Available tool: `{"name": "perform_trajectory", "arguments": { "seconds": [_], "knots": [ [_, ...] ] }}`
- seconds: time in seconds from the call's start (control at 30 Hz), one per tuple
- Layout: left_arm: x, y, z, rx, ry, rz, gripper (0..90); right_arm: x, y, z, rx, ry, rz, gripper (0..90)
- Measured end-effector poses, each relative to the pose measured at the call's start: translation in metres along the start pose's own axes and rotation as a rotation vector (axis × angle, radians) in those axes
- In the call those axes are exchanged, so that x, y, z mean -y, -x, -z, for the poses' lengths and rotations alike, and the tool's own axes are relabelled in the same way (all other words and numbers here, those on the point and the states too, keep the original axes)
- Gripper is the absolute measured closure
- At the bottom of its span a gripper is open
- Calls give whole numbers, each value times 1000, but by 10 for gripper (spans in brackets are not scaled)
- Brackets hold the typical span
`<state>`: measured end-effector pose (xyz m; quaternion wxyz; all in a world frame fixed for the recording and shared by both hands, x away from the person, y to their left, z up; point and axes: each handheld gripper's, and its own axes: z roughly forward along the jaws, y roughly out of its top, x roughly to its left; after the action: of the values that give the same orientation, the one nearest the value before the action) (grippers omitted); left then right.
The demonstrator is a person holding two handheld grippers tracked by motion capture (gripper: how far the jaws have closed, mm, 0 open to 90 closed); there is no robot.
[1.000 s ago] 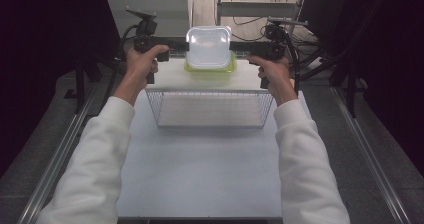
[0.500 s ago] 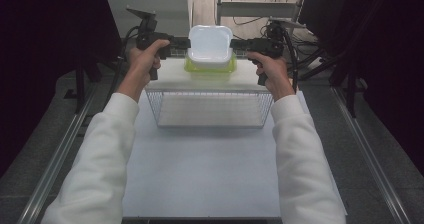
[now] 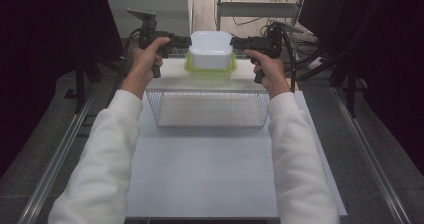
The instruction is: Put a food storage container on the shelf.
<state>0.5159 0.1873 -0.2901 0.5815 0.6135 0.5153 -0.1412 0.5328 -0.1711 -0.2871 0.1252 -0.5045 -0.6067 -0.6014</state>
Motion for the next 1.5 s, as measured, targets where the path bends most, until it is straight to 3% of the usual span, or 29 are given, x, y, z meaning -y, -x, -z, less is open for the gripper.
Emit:
{"name": "perform_trajectory", "arguments": {
  "seconds": [0.1, 0.23, 0.47, 0.6, 0.67, 0.8, 0.93, 1.07, 1.17, 1.23, 1.5],
  "knots": [
    [1, 1, 0, -15, 9, -35, 678, 1, -2, -1, 7, 4, 20, 690],
    [3, 6, 5, -38, 51, -101, 587, 2, -8, 5, 26, 33, 97, 606],
    [15, 28, 21, -96, 61, -260, 490, 9, -27, 24, 73, 34, 329, 495],
    [29, 37, 34, -80, 81, -310, 413, 19, -35, 38, 84, 7, 433, 423],
    [36, 41, 41, -87, 83, -359, 381, 25, -37, 44, 95, -6, 467, 402],
    [52, 41, 53, -108, 85, -414, 342, 39, -35, 55, 104, -18, 505, 353],
    [73, 40, 66, -121, 85, -469, 329, 54, -32, 64, 151, -54, 533, 324],
    [96, 41, 78, -123, 61, -525, 327, 72, -26, 75, 131, -64, 550, 319],
    [115, 40, 83, -143, 38, -557, 324, 89, -22, 83, 138, -101, 584, 318],
    [130, 38, 86, -171, 12, -569, 314, 100, -20, 90, 164, -128, 602, 317],
    [190, 23, 89, -199, -46, -583, 303, 148, -7, 111, 229, -219, 644, 317]
  ]
}}
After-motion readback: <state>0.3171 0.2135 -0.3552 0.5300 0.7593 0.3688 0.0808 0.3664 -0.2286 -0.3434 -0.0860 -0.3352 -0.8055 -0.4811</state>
